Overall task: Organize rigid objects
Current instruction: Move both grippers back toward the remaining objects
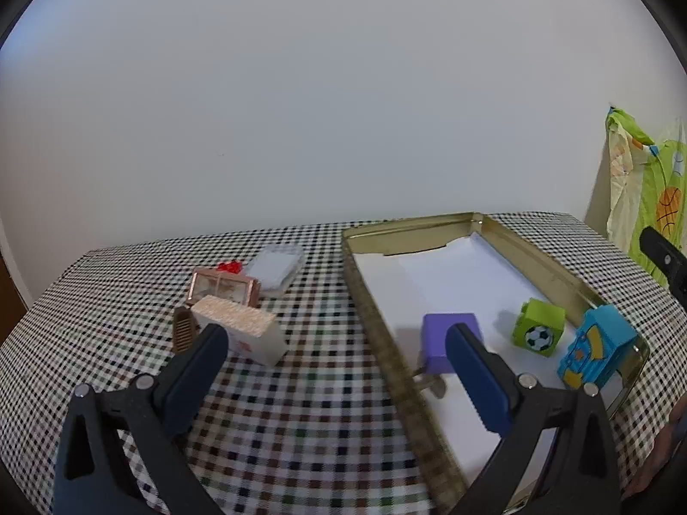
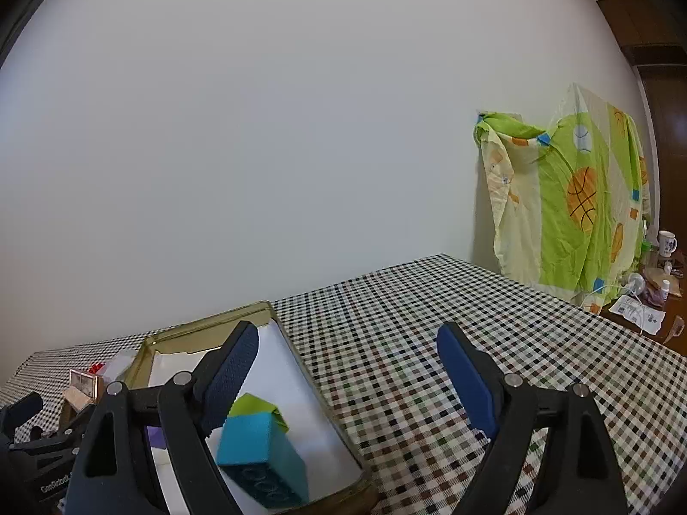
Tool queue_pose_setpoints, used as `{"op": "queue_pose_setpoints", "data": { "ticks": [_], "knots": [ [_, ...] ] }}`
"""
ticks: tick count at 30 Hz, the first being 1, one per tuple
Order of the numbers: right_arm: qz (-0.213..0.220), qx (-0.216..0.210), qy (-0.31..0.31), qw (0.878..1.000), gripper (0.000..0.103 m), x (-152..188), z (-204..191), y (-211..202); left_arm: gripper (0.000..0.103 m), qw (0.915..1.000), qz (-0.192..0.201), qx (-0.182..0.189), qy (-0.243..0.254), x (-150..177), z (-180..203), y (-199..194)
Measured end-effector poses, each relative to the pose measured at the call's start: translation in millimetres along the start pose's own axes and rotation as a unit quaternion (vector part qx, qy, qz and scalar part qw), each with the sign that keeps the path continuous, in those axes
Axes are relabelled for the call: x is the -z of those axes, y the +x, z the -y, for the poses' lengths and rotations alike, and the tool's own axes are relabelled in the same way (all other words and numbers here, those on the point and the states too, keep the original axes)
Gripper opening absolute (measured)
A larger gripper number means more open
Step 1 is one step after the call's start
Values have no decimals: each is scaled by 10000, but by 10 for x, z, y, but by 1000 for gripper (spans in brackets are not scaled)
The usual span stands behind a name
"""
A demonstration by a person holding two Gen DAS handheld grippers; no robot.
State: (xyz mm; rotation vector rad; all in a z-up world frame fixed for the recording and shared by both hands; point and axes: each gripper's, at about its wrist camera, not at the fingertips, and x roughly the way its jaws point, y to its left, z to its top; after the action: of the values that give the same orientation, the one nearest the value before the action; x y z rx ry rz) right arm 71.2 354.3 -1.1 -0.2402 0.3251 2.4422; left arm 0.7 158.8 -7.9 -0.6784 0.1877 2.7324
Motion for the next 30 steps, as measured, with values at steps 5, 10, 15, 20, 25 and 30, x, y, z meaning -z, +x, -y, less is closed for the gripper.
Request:
{"op": "queue_pose_setpoints", "data": {
  "ticks": [5,10,15,20,25,30],
  "knots": [
    [-68,-91,3,9999,87,51,-145,-27,102,9999,-69,-98,-93,22,-176,1],
    [-98,-216,-15,9997,87,102,-303,-57,102,9996,-131,-175,-175,46,-358,4],
    [-175,-394,6,9991,87,176,-488,-94,102,9991,-198,-311,-199,86,-534,-5],
    [-198,-618,-57,9979,87,254,-729,-190,102,9979,-353,-483,-255,115,-731,22],
    [-256,-820,-132,9962,87,326,-974,-259,102,9968,-482,-549,-321,144,-915,48],
    [-320,-962,-207,9946,87,370,-1171,-316,102,9951,-776,-427,-436,199,-1133,107]
  ]
}}
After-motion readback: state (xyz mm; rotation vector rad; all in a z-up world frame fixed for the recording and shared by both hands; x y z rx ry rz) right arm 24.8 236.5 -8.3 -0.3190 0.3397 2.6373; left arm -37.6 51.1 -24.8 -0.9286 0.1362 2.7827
